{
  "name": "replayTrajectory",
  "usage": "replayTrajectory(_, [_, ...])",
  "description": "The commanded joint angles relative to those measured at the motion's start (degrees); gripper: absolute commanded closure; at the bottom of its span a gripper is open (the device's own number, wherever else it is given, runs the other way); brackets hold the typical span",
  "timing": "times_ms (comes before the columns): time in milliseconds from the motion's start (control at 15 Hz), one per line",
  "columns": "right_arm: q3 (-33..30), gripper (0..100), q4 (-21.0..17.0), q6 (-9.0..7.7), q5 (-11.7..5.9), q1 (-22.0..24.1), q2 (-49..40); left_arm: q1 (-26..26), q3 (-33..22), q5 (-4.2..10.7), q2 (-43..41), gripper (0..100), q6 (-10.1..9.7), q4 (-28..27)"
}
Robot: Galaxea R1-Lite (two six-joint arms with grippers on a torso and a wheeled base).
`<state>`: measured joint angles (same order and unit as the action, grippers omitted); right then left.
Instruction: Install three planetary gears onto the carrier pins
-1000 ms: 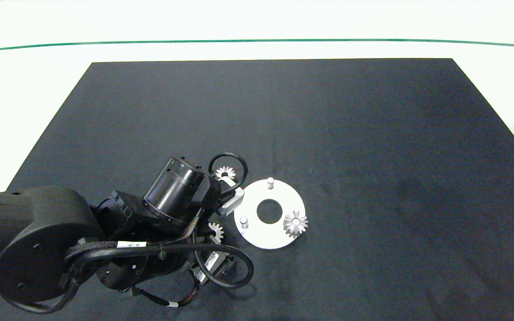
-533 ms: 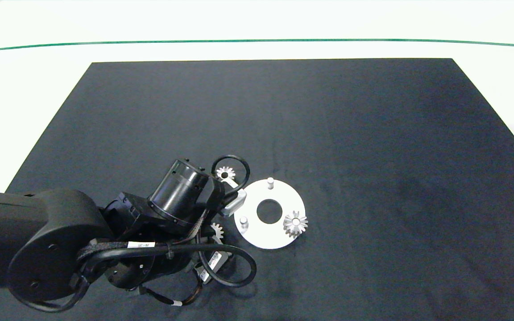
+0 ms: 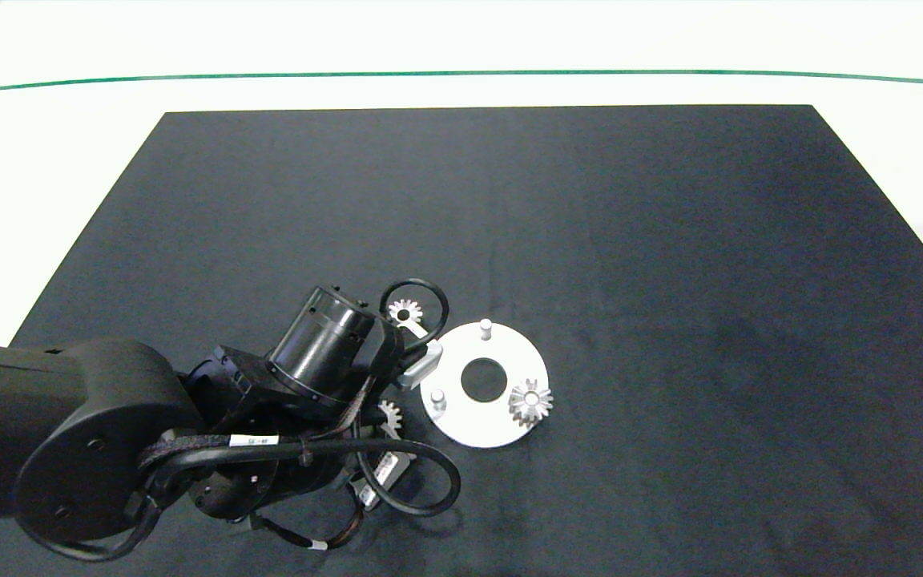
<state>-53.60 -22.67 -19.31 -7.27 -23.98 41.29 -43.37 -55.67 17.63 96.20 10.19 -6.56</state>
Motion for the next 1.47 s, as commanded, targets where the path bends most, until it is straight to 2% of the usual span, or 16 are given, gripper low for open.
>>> replayTrajectory(67, [-0.01, 0, -0.09, -0.11, -0.03, -0.02, 0.02, -0.04, -0.31, 0.13, 0.04, 44, 0.09, -0.03])
replayTrajectory(1267, [0.25, 0, -0.18, -0.11, -0.03, -0.02, -0.51, -0.40, -1.10, 0.13, -0.92, 80, -0.26, -0.03])
replayTrajectory(1467, [0.34, 0, -0.18, -0.11, 0.06, -0.02, -0.60, -0.31, -2.33, 0.30, -1.71, 81, 0.36, -0.21])
